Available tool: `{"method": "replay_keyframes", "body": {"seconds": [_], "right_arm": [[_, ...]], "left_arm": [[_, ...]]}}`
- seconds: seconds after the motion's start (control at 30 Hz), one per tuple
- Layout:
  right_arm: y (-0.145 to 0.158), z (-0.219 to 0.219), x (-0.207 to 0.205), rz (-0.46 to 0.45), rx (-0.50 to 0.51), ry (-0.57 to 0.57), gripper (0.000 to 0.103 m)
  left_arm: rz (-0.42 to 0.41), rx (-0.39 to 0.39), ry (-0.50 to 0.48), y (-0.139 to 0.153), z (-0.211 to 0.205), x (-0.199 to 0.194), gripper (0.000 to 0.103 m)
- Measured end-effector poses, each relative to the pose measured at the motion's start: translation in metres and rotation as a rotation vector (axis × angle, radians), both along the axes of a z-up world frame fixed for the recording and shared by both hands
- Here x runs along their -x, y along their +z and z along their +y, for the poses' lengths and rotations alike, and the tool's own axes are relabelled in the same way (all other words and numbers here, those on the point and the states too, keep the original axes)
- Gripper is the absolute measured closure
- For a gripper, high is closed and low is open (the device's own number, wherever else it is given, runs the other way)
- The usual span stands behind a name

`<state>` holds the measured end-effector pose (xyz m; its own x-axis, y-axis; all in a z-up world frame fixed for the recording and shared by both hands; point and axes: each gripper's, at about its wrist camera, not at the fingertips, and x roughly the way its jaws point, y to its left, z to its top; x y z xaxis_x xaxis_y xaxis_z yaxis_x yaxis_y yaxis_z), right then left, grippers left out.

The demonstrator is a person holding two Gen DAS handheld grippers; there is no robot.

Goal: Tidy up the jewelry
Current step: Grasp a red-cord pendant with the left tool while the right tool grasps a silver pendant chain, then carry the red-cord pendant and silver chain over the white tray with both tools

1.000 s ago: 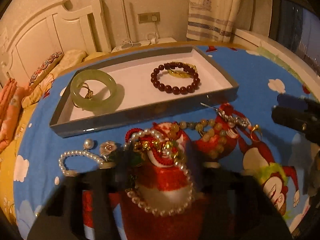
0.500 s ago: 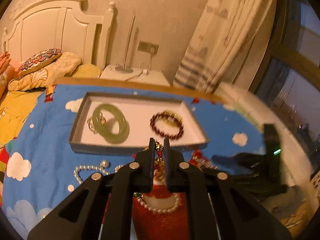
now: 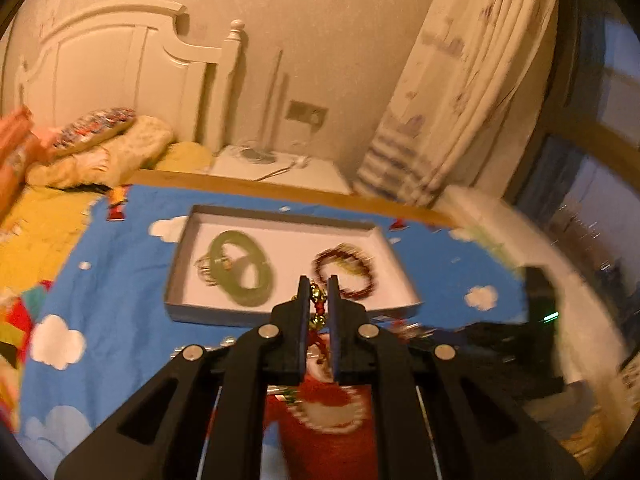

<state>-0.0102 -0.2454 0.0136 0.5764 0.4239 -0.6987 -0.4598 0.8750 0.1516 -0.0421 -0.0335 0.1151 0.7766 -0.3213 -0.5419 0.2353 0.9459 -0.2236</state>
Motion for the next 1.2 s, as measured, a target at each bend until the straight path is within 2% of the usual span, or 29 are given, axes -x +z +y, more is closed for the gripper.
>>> {"method": "replay_keyframes", "body": {"seconds": [0.07, 0.17, 0.2, 0.3, 0.77, 0.97, 1.1, 1.2], "right_arm": [[0.003, 0.000, 0.002, -0.019, -0.005, -0.001, 0.082], [0.009, -0.003, 0.007, -0.045, -0.054, 0.007, 0.087], [0.012, -0.005, 0.009, -0.054, -0.072, 0.006, 0.092], [0.025, -0.009, 0.010, -0.094, -0.085, -0.024, 0.092], [0.063, -0.025, 0.009, -0.201, -0.155, -0.096, 0.092], [0.073, -0.020, 0.001, -0.230, -0.158, -0.104, 0.092], [0.071, -0.011, -0.008, -0.224, -0.149, -0.094, 0.092], [0.067, -0.005, -0.018, -0.212, -0.147, -0.090, 0.092]], "left_arm": [[0.014, -0.033, 0.022, -0.006, -0.003, -0.004, 0.095], [0.005, -0.163, 0.099, -0.009, -0.012, -0.012, 0.095], [0.002, -0.183, 0.109, -0.009, -0.014, -0.014, 0.095], [-0.013, -0.237, 0.139, -0.006, -0.018, -0.020, 0.095], [-0.025, -0.390, 0.181, -0.012, -0.039, -0.051, 0.095], [-0.121, -0.482, 0.251, 0.000, -0.047, -0.051, 0.095], [-0.212, -0.493, 0.281, 0.017, -0.053, -0.046, 0.095], [-0.251, -0.481, 0.287, 0.028, -0.054, -0.045, 0.095]]}}
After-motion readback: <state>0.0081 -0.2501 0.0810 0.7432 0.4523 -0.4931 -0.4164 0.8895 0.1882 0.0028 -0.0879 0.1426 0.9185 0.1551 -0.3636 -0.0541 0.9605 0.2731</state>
